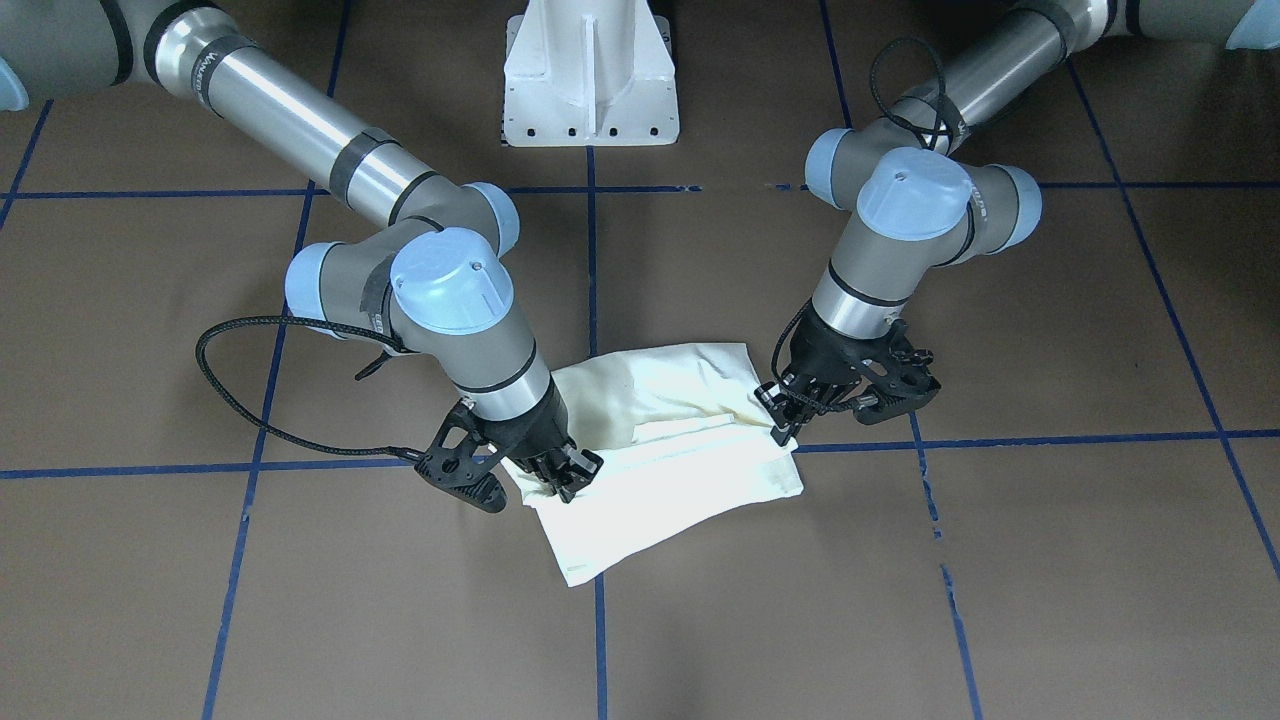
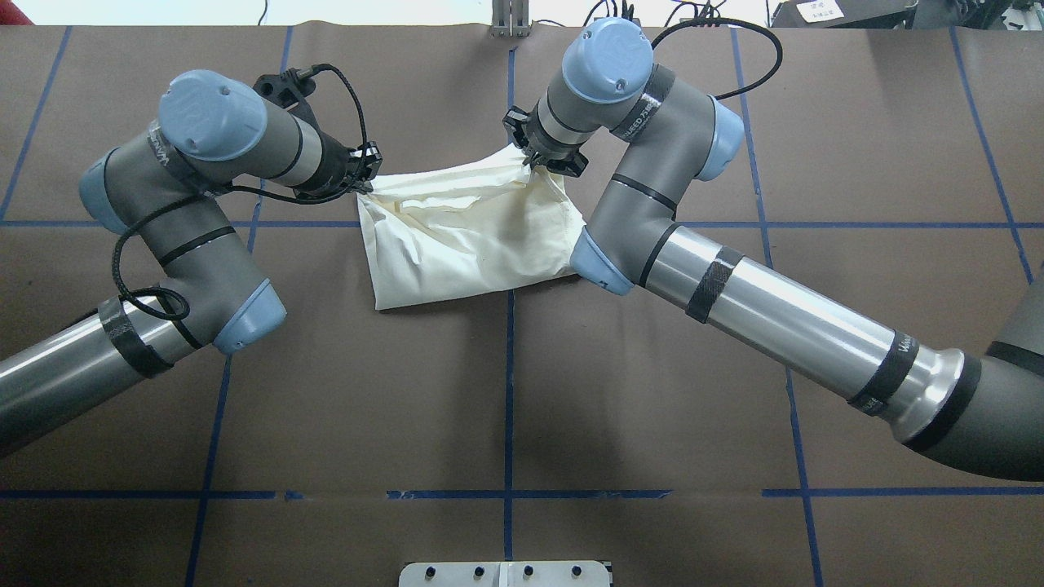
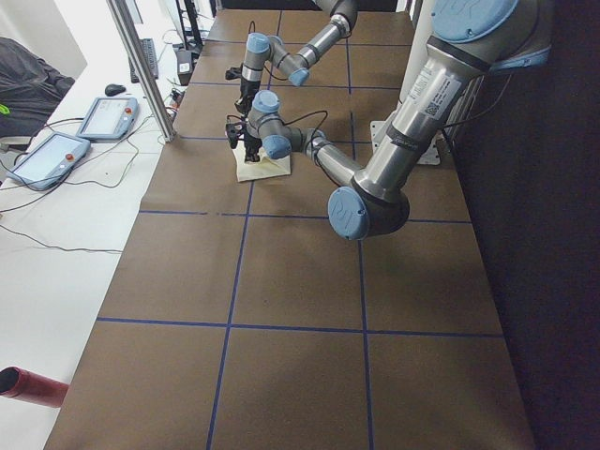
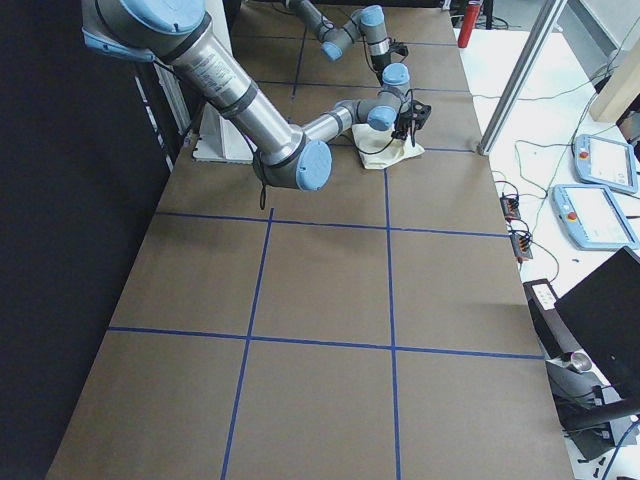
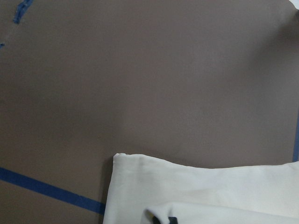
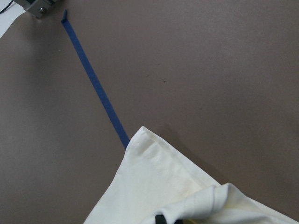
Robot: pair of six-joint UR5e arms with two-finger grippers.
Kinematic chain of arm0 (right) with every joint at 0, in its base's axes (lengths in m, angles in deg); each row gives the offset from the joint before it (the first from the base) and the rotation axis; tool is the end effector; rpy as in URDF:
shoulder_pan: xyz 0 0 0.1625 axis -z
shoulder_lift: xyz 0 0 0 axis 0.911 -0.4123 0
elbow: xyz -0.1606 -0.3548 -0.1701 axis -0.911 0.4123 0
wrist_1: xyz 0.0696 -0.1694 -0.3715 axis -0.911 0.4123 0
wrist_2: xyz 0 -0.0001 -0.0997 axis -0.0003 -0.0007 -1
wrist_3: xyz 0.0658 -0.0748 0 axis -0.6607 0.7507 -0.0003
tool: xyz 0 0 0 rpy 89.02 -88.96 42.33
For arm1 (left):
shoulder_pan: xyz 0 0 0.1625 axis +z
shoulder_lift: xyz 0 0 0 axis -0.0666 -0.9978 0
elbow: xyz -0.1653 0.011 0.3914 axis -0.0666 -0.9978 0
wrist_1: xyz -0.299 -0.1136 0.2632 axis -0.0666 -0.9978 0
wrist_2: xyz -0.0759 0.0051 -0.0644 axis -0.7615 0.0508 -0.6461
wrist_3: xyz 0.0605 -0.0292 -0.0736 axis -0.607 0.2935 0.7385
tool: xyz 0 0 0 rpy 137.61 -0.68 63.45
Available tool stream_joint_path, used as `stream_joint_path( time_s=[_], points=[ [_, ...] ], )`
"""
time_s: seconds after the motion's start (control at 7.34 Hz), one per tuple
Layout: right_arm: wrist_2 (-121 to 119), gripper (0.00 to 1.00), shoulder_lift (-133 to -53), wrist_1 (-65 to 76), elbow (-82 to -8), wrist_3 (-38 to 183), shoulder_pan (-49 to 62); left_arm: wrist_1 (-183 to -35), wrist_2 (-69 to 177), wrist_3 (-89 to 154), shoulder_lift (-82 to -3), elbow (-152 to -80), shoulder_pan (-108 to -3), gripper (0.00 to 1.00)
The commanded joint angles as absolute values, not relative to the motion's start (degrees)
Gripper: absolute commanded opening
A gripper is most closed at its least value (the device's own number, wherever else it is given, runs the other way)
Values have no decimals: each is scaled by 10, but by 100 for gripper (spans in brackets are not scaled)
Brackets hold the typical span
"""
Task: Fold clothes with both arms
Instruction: 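Open both grippers and raise the right gripper away from the shirt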
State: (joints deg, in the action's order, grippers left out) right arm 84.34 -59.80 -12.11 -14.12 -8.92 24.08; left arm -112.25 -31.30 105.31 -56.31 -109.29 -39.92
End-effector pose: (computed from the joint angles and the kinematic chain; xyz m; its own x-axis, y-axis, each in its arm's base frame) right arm -0.5539 -0.6268 0.2131 0.3510 0.4858 0.8005 -0.4826 0.8265 -0.2900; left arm 0.4442 -0.5698 0.3018 0.4064 -0.3356 -0.8498 0.4713 0.8738 -0.1197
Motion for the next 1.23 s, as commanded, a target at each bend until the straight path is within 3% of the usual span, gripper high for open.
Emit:
stream_joint_path(
  time_s=[0.0,0.27,0.55,0.82,1.09],
  points=[
    [842,99,-595,-121,-132,-80,227,-1124,-311,1051,-574,-1083,-400,99],
    [883,100,-593,-120,-131,-58,201,-1120,-360,1013,-584,-1051,-455,100],
    [897,100,-593,-119,-134,-51,199,-1138,-399,988,-578,-1062,-456,100],
    [907,100,-601,-108,-142,1,196,-1293,-397,1097,-532,-1092,-397,100],
    [913,100,-601,-34,-174,62,185,-1425,-380,1156,-528,-1040,-364,100]
  ],
)
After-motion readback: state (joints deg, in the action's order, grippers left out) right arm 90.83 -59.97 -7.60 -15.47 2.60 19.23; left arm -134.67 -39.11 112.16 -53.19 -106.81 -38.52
